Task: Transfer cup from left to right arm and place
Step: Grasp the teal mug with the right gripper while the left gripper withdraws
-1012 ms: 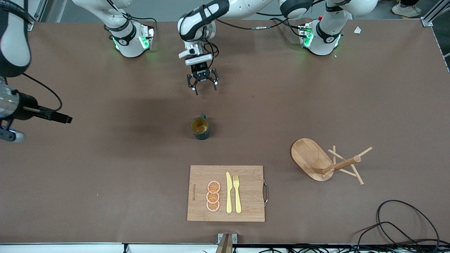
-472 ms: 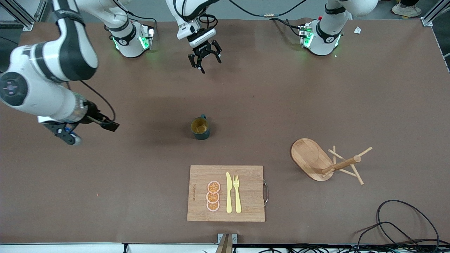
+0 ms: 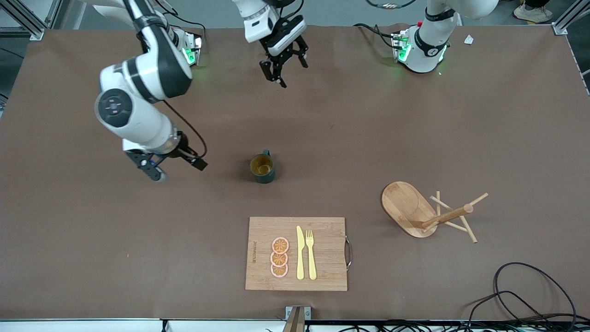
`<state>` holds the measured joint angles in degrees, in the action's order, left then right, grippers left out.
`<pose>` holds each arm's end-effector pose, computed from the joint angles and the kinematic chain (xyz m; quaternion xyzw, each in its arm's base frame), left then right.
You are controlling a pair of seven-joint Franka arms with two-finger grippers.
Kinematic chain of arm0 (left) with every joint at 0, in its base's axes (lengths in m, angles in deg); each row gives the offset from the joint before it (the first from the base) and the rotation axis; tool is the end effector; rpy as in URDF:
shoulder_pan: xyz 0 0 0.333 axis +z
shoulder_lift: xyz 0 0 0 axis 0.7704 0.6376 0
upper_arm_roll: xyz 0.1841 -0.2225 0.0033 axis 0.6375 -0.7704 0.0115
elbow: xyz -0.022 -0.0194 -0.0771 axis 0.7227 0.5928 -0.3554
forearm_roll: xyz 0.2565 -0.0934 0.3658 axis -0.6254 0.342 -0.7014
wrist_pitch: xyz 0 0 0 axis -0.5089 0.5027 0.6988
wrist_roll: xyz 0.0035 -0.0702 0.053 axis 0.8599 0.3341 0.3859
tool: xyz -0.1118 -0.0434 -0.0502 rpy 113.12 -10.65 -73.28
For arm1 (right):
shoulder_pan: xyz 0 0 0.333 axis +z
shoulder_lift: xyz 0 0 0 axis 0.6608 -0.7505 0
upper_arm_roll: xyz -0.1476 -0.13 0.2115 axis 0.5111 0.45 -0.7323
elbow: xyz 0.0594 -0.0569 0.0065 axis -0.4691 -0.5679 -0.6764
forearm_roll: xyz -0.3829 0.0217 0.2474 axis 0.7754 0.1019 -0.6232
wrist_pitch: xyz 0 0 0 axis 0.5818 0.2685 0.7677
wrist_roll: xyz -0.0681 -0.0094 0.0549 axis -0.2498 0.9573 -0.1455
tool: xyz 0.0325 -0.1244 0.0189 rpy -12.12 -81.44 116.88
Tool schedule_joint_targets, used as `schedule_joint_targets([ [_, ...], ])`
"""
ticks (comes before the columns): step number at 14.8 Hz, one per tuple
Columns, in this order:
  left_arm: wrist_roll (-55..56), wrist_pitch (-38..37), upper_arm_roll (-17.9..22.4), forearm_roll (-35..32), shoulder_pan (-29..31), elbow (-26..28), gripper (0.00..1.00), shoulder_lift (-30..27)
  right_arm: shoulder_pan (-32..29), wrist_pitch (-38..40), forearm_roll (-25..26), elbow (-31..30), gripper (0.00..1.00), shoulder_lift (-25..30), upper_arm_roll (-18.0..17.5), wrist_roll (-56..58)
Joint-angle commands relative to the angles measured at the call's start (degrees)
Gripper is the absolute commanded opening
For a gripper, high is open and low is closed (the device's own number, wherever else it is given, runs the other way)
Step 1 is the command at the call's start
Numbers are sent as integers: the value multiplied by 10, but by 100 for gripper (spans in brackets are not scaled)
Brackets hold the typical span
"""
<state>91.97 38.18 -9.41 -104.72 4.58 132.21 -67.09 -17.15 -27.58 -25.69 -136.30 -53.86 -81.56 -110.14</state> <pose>0.2720 -0.6240 0.4051 -0.9011 -0.3534 -0.2134 0.1327 0.5897 0.2531 0.3037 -0.9327 0.3560 0.0567 0.0122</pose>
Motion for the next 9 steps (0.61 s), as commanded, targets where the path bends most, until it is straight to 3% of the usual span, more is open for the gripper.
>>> schedule_joint_targets([
  [1, -111, 1, -3, 66, 76, 25, 100, -75, 41, -53, -11, -28, 100, -9, 6, -35],
  [5, -250, 1, -2, 121, 188, -5, 100, -99, 88, -97, -11, -30, 100, -40, 6, -115],
  [9, -376, 1, -2, 134, 286, -19, 100, -99, 123, -156, -11, -30, 100, -84, 7, -210],
])
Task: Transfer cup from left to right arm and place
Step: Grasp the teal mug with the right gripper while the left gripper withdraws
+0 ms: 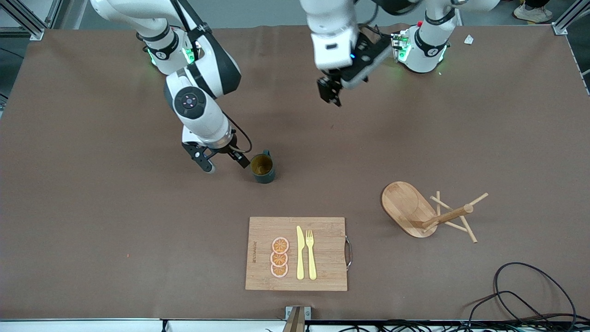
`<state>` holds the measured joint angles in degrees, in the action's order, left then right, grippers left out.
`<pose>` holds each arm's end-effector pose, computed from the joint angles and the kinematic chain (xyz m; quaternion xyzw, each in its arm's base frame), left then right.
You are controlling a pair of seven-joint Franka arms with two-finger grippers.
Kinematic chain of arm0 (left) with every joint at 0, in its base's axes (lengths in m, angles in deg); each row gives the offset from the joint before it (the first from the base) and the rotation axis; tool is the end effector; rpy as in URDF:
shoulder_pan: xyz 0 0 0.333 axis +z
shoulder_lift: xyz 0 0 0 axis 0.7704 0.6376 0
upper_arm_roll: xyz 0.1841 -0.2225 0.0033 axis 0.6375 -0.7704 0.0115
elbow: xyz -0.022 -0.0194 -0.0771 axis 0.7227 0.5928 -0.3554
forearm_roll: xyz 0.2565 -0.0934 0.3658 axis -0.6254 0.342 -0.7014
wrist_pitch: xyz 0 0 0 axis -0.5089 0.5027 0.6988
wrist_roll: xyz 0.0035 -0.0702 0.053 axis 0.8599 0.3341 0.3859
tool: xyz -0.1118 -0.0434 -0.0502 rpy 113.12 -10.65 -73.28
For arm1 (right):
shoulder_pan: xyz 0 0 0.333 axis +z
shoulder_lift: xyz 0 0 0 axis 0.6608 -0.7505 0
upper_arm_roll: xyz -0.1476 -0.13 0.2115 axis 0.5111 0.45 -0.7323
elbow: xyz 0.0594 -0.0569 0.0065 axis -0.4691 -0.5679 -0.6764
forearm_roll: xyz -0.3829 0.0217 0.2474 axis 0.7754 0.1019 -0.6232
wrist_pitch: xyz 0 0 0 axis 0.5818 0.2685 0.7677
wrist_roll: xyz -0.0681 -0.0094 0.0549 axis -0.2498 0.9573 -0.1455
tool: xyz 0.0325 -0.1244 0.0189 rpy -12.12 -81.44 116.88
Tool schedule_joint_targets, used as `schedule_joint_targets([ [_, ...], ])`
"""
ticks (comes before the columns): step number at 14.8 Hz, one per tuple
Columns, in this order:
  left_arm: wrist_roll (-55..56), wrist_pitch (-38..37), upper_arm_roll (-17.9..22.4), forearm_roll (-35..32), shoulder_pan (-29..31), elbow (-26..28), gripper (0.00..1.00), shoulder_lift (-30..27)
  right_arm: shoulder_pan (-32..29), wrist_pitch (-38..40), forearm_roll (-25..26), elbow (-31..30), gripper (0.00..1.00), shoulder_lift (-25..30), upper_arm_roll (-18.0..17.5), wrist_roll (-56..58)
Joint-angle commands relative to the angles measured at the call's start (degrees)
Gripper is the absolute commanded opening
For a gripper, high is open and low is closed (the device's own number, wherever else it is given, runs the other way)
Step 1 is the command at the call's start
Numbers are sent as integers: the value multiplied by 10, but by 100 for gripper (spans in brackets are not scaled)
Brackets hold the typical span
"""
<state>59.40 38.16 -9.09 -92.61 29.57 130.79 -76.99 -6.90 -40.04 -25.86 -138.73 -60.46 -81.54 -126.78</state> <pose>0.4728 -0.4576 0.5156 -0.9333 -0.3245 -0.0941 0.1218 0.5433 0.3545 0.2262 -0.9083 0.4164 0.0353 0.0195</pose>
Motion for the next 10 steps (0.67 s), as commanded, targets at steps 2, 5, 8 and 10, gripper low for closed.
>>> schedule_joint_targets([
  [2, -117, 1, -3, 14, 84, -9, 100, 1, 35, -59, -9, -5, 100, -39, 7, -69],
  [5, -231, 2, -4, 14, 143, -10, 100, 0, 35, -62, -9, -3, 94, -50, 7, -71],
  [8, -377, 3, -3, 25, 197, -26, 100, 0, 35, -62, -9, 4, 60, -69, 6, -73],
  [10, -441, 6, -4, 31, 232, -40, 100, 1, 35, -63, -9, 10, 37, -78, 6, -83],
])
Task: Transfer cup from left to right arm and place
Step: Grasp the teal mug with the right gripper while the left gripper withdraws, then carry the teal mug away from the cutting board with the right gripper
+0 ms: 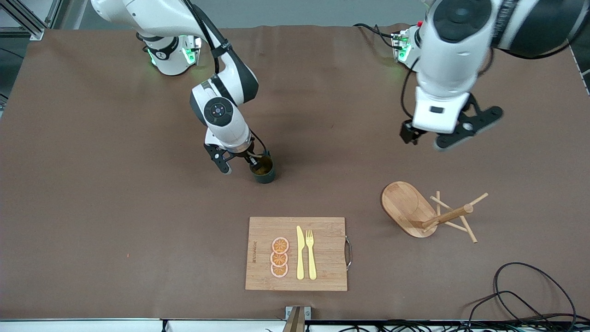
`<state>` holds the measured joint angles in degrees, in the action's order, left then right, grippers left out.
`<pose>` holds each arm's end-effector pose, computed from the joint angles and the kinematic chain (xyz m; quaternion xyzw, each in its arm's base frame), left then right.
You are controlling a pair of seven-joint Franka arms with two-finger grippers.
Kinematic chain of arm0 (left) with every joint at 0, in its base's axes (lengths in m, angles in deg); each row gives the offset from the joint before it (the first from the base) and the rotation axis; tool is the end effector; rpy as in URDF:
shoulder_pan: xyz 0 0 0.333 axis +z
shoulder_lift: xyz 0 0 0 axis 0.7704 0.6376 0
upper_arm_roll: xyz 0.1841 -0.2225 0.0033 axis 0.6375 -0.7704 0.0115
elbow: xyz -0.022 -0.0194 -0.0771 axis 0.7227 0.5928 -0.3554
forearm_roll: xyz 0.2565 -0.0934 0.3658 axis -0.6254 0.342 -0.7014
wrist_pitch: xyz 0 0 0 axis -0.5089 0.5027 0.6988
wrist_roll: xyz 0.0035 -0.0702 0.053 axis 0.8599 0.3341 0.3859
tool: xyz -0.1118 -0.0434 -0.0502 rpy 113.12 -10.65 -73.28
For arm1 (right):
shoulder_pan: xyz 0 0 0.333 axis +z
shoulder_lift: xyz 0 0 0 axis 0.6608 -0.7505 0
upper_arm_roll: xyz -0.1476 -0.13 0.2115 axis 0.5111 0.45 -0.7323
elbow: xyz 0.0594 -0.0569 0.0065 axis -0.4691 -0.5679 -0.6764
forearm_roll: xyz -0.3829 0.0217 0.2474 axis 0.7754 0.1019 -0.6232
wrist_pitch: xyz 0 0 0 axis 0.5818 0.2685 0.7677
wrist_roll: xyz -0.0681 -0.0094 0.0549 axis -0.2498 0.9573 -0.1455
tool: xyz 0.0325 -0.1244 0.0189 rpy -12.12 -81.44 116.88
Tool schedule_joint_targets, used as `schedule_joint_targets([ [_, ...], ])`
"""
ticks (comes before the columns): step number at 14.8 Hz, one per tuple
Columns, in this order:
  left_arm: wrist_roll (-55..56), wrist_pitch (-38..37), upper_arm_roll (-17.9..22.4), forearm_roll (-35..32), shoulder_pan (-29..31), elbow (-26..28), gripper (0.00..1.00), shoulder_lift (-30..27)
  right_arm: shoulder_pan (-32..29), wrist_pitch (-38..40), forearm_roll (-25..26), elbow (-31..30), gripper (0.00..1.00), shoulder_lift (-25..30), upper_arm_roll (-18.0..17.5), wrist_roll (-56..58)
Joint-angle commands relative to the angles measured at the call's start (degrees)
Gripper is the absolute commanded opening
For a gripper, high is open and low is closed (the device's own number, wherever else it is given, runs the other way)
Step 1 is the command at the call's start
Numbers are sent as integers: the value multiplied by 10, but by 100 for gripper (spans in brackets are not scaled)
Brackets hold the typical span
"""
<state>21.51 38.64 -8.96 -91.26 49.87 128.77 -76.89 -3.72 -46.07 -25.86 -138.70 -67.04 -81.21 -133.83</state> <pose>0.6056 -0.2669 0.5324 -0.9741 -0.1827 -0.0306 0.1299 0.5247 0.3780 0.1610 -0.8909 0.4529 0.0328 0.0090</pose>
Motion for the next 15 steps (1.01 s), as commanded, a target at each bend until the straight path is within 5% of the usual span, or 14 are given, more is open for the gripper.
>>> schedule_joint_targets([
  [1, -98, 1, -5, 26, 41, -29, 100, 0, 4, -3, -9, 10, 34, -15, 3, -19],
  [5, -208, 3, 48, 54, 48, -30, 100, -26, 8, -5, -3, 15, 2, -16, 3, -9],
  [10, -385, 2, 211, 166, 2, -14, 100, -75, -27, 47, 0, 17, 1, 6, 7, 192],
  [15, -420, 1, 233, 188, -12, 63, 100, -138, -120, 99, 15, 12, 1, 50, 8, 453],
])
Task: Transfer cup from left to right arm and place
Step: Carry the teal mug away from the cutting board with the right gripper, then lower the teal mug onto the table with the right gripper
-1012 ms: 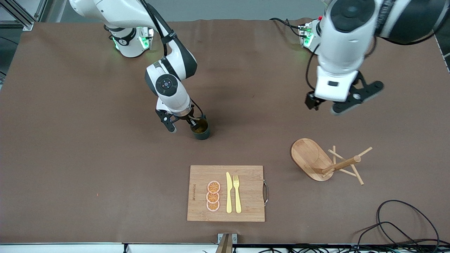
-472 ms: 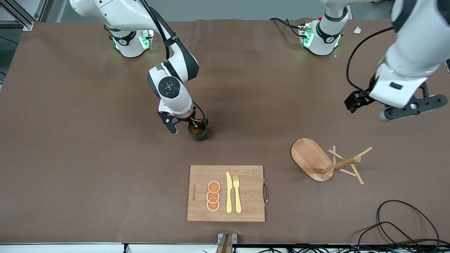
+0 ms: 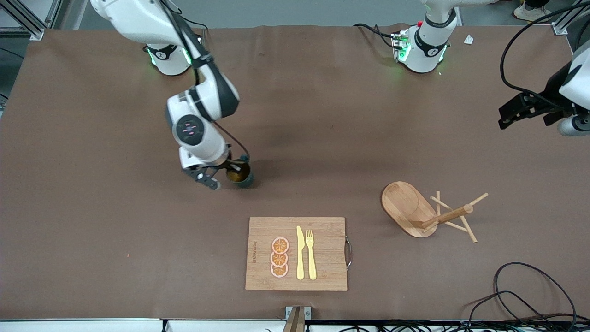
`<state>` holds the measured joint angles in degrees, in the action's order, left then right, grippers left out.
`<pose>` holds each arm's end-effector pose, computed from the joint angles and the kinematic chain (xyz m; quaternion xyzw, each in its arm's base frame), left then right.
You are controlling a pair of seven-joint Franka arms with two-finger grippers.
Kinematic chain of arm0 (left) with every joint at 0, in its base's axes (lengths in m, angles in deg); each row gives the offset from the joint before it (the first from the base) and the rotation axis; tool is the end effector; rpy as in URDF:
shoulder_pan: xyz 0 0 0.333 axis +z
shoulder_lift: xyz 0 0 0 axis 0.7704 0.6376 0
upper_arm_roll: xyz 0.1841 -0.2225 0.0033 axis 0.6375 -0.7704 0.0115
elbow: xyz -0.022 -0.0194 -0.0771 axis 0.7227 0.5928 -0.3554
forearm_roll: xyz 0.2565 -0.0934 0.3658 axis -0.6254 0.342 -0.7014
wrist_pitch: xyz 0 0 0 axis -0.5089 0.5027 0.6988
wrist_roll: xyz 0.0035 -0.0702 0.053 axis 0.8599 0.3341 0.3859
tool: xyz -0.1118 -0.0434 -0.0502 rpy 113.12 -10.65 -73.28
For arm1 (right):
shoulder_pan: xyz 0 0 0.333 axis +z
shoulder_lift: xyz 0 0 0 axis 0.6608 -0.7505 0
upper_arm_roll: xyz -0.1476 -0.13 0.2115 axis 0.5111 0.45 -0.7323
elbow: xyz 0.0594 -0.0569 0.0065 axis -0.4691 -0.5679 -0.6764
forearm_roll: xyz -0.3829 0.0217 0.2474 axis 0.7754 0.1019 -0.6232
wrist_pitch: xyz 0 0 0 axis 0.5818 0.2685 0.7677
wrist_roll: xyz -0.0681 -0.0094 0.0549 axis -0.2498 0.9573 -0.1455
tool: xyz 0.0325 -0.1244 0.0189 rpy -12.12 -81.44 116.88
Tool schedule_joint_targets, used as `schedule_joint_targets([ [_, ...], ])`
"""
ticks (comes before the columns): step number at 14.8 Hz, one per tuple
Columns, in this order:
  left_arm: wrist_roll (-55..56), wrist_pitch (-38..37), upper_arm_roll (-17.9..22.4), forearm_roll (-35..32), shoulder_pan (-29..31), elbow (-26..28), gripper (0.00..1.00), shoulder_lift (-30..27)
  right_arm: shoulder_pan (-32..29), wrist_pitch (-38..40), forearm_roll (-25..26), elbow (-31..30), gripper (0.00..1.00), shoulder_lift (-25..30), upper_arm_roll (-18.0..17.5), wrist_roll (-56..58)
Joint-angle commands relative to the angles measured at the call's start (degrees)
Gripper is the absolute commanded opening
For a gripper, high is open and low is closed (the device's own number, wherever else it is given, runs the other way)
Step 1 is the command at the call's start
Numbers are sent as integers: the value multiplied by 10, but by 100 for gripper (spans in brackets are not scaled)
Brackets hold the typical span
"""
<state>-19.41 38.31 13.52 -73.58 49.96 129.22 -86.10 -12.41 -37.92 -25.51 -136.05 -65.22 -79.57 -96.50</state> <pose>0.6205 -0.0769 0.6115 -0.9997 -0.0199 -0.0008 0.0150 0.5866 0.2817 0.1917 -0.9730 0.2254 0.0502 0.0004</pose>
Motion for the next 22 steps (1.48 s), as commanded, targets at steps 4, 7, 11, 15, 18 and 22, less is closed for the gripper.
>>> schedule_joint_targets([
  [4, -14, 17, 11, 19, -23, 109, 100, -83, -101, 36, 28, -15, 0, 47, -9, 286],
  [7, -27, 38, 3, 20, -15, 132, 100, -97, -163, 43, 32, -16, 0, 51, -9, 442],
  [11, -41, 42, 4, 13, -17, 129, 100, -103, -252, 27, 33, -15, 0, 43, -9, 697],
  [15, -41, 42, 8, 13, -14, 126, 100, -98, -298, 6, 54, -16, 0, 28, -9, 911],
  [18, -35, 41, 10, 13, -14, 120, 100, -94, -317, -3, 68, -24, 0, 24, -9, 994],
  [22, -34, 28, 11, 13, -5, 120, 100, -96, -331, -50, 89, -57, 0, 23, -10, 1076],
])
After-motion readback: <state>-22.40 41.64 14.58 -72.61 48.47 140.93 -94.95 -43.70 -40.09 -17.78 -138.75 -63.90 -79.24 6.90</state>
